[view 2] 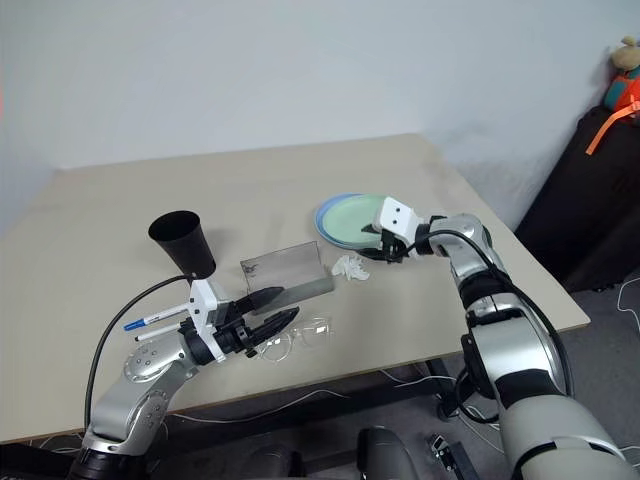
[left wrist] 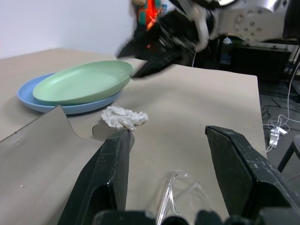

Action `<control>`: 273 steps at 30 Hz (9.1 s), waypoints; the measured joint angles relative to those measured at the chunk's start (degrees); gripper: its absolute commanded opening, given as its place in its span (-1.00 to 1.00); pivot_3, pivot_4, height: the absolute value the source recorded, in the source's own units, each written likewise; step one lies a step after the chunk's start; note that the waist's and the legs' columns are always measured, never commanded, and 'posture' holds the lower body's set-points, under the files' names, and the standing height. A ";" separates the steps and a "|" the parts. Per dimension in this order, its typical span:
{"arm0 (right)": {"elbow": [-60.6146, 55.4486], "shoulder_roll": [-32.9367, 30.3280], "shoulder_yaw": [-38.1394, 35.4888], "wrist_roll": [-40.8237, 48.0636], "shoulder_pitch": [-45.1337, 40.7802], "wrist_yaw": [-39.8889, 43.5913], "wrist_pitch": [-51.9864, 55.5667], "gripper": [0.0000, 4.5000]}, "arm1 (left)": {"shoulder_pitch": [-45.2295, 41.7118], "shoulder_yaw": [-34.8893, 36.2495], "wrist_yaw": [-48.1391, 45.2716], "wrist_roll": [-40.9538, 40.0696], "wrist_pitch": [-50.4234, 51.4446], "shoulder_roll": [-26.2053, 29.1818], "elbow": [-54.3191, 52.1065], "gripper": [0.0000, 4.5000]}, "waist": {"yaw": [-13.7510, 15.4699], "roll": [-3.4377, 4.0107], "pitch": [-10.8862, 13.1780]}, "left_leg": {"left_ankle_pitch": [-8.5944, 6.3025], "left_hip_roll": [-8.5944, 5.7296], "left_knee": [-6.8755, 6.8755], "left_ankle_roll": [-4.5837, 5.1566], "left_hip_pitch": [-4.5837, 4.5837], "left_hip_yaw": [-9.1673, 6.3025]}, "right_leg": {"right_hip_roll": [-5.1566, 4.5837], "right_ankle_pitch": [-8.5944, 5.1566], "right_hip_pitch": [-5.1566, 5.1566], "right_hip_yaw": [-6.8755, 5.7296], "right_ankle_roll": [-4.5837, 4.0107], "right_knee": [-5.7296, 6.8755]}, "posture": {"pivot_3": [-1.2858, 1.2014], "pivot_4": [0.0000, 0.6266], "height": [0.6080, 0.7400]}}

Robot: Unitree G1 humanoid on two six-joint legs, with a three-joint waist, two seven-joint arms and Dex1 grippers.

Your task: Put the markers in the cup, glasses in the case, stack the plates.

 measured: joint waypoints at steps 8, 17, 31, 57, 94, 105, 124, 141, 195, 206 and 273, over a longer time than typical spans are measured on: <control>-3.46 1.67 -0.09 0.58 1.96 -0.64 4.96 -0.67 | -1.12 -0.02 -0.37 0.03 -0.01 -0.02 1.06 0.19 | 0.03 0.00 0.00 | 0.02 0.11 0.01 0.00 0.10 -0.07 | 0.20 -0.02 0.15 0.00 -0.04 0.04 | 0.03 -1.00 0.70; -3.54 5.29 -0.38 2.01 2.49 -3.00 13.59 0.24 | -1.18 0.36 -0.48 0.04 -0.05 0.02 1.45 0.19 | 0.03 0.00 0.00 | 0.03 0.11 0.01 0.02 0.12 -0.07 | 0.32 -0.02 0.21 0.19 -0.04 0.02 | 0.03 -1.00 0.70; 0.21 8.13 0.23 1.06 2.29 -10.05 19.31 0.24 | -1.18 0.42 -0.55 0.03 -0.05 0.35 1.45 0.19 | 0.00 0.00 0.00 | 0.03 0.11 0.01 0.02 0.13 -0.03 | 0.69 -0.02 0.19 0.82 -0.04 0.02 | 0.03 -1.00 0.70; 8.52 0.00 -2.35 -0.17 -4.76 -20.31 18.87 -0.77 | -0.09 0.59 -0.48 0.02 -0.05 0.73 1.25 0.19 | -0.09 0.00 0.00 | 0.03 0.04 0.01 0.04 0.16 0.03 | 0.83 -0.04 0.18 1.25 -0.05 0.00 | 0.03 -1.00 0.70; 7.60 5.03 -3.83 -0.02 -2.31 -7.38 14.39 -0.36 | -0.31 0.49 -0.40 0.03 -0.01 0.74 1.25 0.19 | -0.08 0.00 0.00 | 0.04 0.01 0.00 0.05 0.12 -0.01 | 0.85 -0.03 0.18 1.33 -0.05 0.01 | 0.03 -1.00 0.70; 7.66 8.84 -3.39 -0.08 -2.26 -9.98 17.64 0.23 | -0.77 0.51 -0.39 0.05 -0.01 0.75 1.25 0.19 | 0.01 0.00 0.00 | 0.04 0.00 0.00 0.05 0.15 -0.04 | 0.86 -0.03 0.18 1.33 -0.05 -0.01 | 0.03 -1.00 0.70; 8.29 9.23 -2.06 -0.55 -2.04 -10.62 23.38 -0.94 | -1.00 0.51 -0.09 0.33 -0.01 0.75 1.28 0.19 | -0.04 0.00 0.00 | 0.03 0.00 0.00 0.05 0.10 -0.04 | 0.86 -0.03 0.18 1.33 -0.05 0.01 | 0.03 -1.00 0.70; 6.09 7.55 -5.50 2.38 -3.66 -10.38 22.42 -0.98 | -1.03 0.50 -0.16 0.51 -0.02 0.73 1.29 0.19 | -0.06 0.01 0.00 | 0.03 0.00 0.00 0.05 0.10 -0.02 | 0.86 -0.03 0.13 1.34 -0.05 0.01 | 0.03 -1.00 0.70; -10.56 4.60 -6.20 6.11 11.15 1.04 12.39 0.53 | -20.40 -6.09 -23.02 4.20 8.44 20.80 11.40 0.19 | 0.04 -0.06 -0.01 | 0.04 -0.05 -0.01 0.06 0.08 -0.10 | 0.95 -0.03 0.05 1.48 -0.04 -0.01 | 0.03 -1.00 0.70; -20.05 4.62 -5.69 8.78 15.80 0.54 16.11 0.53 | -30.95 -11.94 -33.14 8.69 6.82 19.85 21.36 0.19 | 0.00 -0.07 0.00 | 0.04 -0.05 0.00 0.06 0.10 -0.08 | 0.99 -0.03 0.03 1.55 -0.04 0.03 | 0.03 -1.00 0.70; -33.87 6.05 -5.46 13.55 28.69 -10.70 20.01 0.55 | -47.43 -28.92 -45.91 25.25 4.79 6.62 45.16 -0.07 | -1.16 -0.56 0.04 | 0.14 -0.83 0.20 0.88 0.02 -0.04 | 1.88 -0.10 0.39 4.42 0.09 0.04 | 0.03 -1.00 0.70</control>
